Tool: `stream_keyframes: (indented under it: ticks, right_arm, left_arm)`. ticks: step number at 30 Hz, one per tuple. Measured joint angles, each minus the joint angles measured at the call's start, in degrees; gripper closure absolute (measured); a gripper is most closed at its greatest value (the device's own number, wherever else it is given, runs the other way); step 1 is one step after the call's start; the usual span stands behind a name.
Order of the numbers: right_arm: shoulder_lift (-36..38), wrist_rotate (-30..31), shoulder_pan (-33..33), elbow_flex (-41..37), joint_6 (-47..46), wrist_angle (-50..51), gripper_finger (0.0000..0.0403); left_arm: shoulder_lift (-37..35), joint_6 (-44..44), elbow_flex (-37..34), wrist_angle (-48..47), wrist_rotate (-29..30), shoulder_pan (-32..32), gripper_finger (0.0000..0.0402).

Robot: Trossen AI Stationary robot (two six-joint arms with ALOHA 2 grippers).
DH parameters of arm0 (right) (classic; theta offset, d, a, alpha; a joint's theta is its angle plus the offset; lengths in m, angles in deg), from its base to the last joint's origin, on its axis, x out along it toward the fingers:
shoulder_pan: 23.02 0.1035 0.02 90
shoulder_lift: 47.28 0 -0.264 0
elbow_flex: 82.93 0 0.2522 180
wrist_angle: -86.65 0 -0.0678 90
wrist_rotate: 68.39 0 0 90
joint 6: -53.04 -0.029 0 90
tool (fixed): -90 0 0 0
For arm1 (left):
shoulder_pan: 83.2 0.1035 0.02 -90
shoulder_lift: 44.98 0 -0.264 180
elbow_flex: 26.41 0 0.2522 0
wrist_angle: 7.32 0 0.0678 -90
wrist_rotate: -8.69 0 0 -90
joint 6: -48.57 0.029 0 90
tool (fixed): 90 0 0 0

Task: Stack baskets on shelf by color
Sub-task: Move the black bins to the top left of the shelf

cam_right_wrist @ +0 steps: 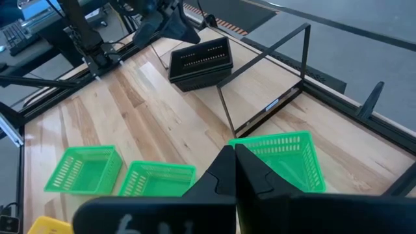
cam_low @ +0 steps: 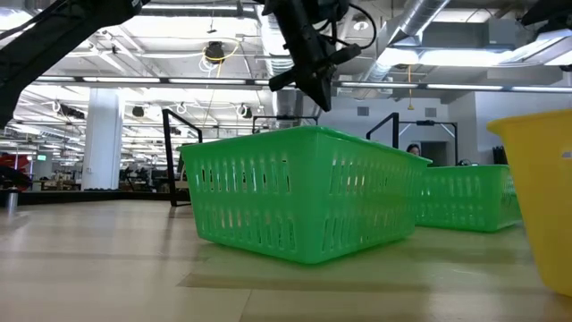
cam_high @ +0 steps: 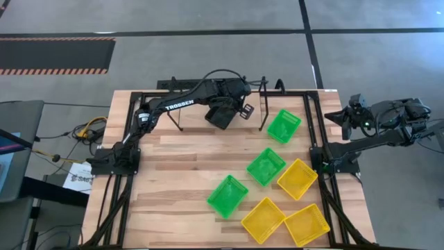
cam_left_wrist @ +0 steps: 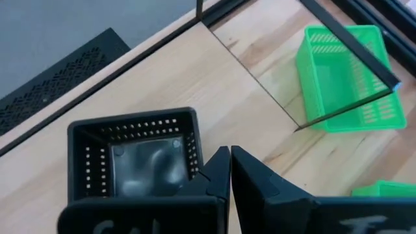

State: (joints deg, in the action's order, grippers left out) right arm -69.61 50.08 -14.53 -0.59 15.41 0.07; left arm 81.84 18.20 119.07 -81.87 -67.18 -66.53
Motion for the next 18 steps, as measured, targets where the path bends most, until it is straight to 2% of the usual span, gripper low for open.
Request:
stream_keyframes:
  ticks: [4, 9, 13, 18]
  right_arm:
    - [0.0, 0.0, 0.0, 0.0, 0.0, 0.0, 0.0395]
    - [0.0, 0.0, 0.0, 0.0, 0.6, 0.1, 0.0395]
    - [0.0, 0.0, 0.0, 0.0, 0.6, 0.1, 0.0395]
    - [0.0, 0.0, 0.0, 0.0, 0.7, 0.1, 0.0395]
  left_arm:
    - [0.0, -0.4, 0.0, 0.0, -0.2, -0.8, 0.0401]
    - [0.0, -0.8, 0.0, -1.5, -6.0, -1.8, 0.0401]
    - [1.1, -0.9, 0.0, -3.6, -5.0, -2.4, 0.0401]
    - [3.8, -0.3, 0.0, -4.1, -7.6, -2.5, 0.0401]
